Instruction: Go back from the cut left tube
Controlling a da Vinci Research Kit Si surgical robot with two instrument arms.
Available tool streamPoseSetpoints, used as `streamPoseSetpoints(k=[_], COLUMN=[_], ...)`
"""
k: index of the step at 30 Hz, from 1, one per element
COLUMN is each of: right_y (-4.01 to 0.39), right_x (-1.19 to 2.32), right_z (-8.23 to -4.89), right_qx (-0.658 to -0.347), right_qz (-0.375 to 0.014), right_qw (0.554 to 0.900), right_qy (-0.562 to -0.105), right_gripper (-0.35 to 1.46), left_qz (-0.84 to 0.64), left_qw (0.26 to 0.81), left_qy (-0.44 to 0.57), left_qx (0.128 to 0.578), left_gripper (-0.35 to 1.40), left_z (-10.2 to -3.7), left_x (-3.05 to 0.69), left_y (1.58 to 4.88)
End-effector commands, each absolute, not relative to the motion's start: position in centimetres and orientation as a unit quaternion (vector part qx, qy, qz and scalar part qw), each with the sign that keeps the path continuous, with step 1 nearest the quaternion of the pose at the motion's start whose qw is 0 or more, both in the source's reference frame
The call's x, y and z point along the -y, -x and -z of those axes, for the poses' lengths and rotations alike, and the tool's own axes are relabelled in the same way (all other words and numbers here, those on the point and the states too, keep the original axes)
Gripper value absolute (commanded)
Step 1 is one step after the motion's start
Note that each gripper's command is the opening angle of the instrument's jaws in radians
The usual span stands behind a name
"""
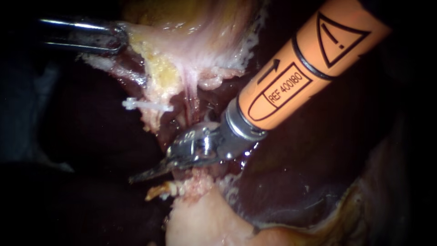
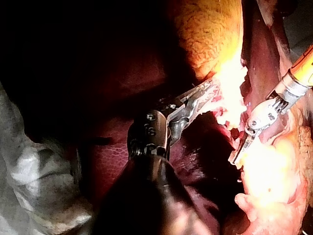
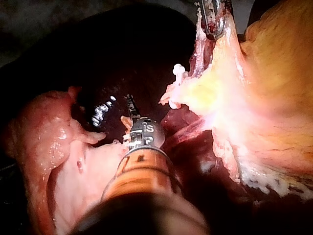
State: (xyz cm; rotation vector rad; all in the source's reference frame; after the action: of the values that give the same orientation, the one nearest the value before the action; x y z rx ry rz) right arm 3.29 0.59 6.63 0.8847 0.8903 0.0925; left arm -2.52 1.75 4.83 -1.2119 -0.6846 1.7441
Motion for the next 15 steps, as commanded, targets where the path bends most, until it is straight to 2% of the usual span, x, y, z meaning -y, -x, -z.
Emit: streamPoseSetpoints(k=[1, 6, 8, 9, 11, 15], right_y=[-3.28, -3.27, -3.26, -3.26, -3.24, -3.23], right_x=[-0.58, -0.58, -0.57, -0.57, -0.57, -0.57], right_z=[-6.64, -6.63, -6.62, -6.61, -6.60, -6.60], right_qx=[-0.416, -0.416, -0.417, -0.421, -0.433, -0.438], right_qz=[-0.043, -0.042, -0.050, -0.059, -0.063, -0.065], right_qw=[0.808, 0.808, 0.808, 0.806, 0.799, 0.796], right_qy=[-0.414, -0.414, -0.414, -0.412, -0.413, -0.413], right_gripper=[-0.35, -0.35, 0.59, 0.82, 1.03, 1.21], left_qz=[-0.702, -0.702, -0.702, -0.702, -0.702, -0.702], left_qw=[0.439, 0.439, 0.439, 0.439, 0.439, 0.439], left_qy=[0.488, 0.488, 0.488, 0.488, 0.488, 0.488], left_qx=[0.276, 0.276, 0.276, 0.276, 0.276, 0.276], left_gripper=[-0.35, -0.35, -0.35, -0.35, -0.35, -0.35], left_z=[-4.83, -4.83, -4.83, -4.83, -4.83, -4.84], left_x=[-1.75, -1.75, -1.75, -1.75, -1.75, -1.75], left_y=[2.52, 2.52, 2.52, 2.52, 2.52, 2.51])
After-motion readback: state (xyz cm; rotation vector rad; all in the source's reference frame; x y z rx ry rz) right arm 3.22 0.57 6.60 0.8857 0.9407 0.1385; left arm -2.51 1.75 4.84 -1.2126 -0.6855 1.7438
